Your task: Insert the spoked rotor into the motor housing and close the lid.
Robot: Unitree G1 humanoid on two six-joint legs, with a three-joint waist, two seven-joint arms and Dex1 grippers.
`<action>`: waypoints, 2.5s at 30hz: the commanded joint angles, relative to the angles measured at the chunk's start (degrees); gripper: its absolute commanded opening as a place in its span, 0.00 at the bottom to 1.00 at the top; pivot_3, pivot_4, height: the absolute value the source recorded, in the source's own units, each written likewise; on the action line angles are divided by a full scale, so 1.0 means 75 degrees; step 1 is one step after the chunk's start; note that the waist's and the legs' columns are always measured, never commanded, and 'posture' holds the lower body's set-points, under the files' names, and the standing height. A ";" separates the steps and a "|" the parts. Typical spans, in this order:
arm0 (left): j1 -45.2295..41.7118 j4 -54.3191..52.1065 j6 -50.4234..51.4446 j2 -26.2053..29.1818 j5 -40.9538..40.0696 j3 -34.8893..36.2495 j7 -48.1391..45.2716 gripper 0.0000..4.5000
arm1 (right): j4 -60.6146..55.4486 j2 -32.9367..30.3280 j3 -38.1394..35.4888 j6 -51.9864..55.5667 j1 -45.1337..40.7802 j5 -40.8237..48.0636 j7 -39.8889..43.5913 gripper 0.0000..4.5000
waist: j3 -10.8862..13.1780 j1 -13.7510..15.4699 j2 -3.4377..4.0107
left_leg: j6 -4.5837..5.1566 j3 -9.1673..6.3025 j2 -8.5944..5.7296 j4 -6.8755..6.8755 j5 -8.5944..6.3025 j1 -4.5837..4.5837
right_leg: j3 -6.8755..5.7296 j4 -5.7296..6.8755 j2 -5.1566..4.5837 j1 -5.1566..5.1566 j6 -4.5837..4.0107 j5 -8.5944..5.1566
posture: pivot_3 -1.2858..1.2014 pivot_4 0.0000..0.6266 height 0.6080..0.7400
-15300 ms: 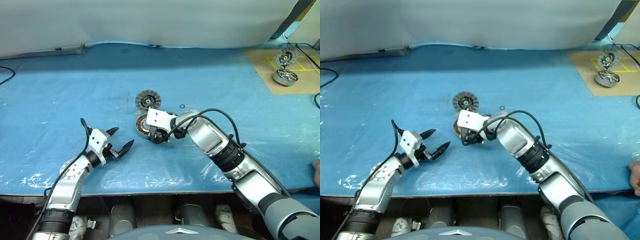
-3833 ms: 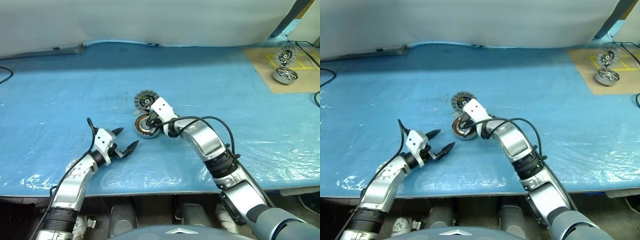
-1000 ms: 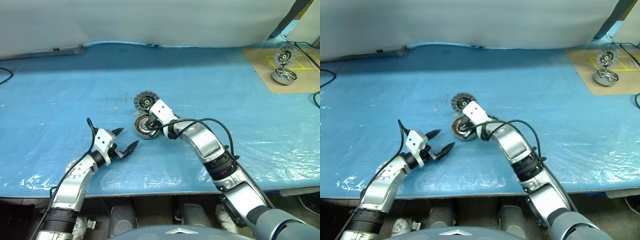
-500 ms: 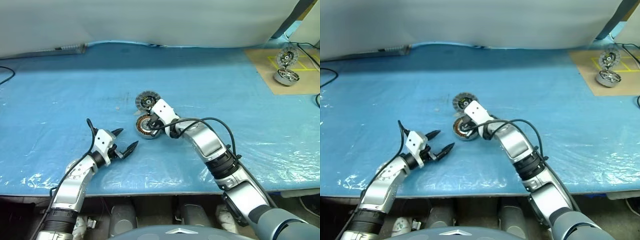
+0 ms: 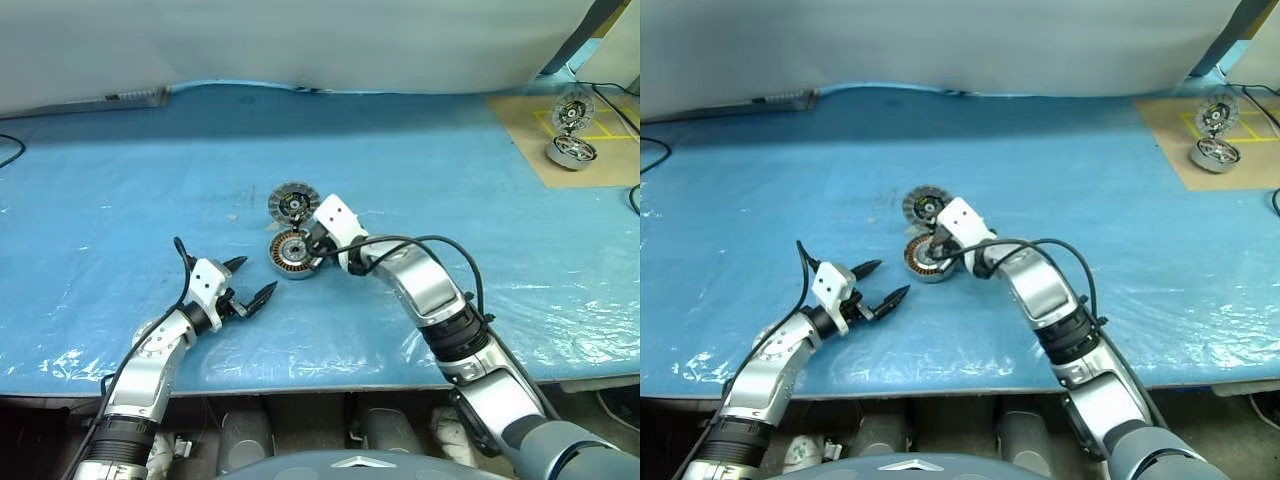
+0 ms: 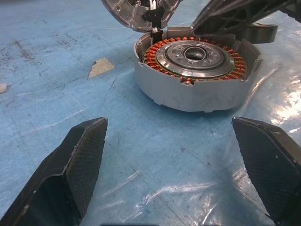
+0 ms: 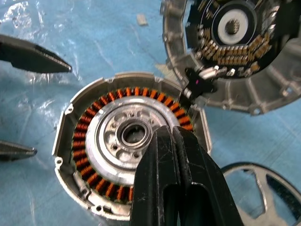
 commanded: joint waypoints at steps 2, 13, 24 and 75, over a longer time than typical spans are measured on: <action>-0.0002 -0.0022 -0.0212 0.0022 -0.0024 0.0056 -0.0052 1.00 | -0.0307 0.0041 0.0098 0.0011 0.0008 0.0033 0.0036 0.00 | 0.0000 -0.0005 0.0000 | 0.0000 0.0000 0.0000 -0.0001 0.0000 0.0002 | 0.0000 0.0000 0.0000 0.0000 0.0000 0.0000 | 0.52 0.24 1.00; -0.0057 0.0121 -0.0324 0.0023 -0.0005 0.0058 -0.0051 1.00 | -0.0211 0.0144 0.0283 -0.0112 -0.0030 0.0038 0.0133 0.00 | 0.0000 -0.0016 0.0000 | 0.0000 0.0001 0.0001 -0.0001 0.0000 0.0004 | 0.0000 0.0000 0.0000 0.0000 0.0000 0.0000 | 0.52 0.24 1.00; -0.0028 0.0125 -0.0378 0.0027 -0.0007 0.0073 -0.0039 1.00 | -0.0058 0.0329 0.0460 -0.0256 -0.0097 0.0001 0.0277 0.00 | 0.0000 -0.0021 0.0000 | 0.0000 0.0001 0.0003 -0.0001 0.0000 0.0005 | 0.0000 0.0001 0.0003 0.0001 -0.0001 0.0000 | 0.52 0.24 1.00; 0.0047 -0.0301 0.0001 0.0014 -0.0036 0.0037 0.0086 1.00 | 0.0227 0.0763 0.0023 -0.0438 -0.0380 0.0089 -0.0208 0.00 | 0.0000 -0.0004 0.0000 | -0.0001 0.0000 0.0003 0.0001 0.0001 0.0004 | 0.0000 0.0001 0.0004 0.0003 -0.0001 0.0001 | 0.52 0.24 1.00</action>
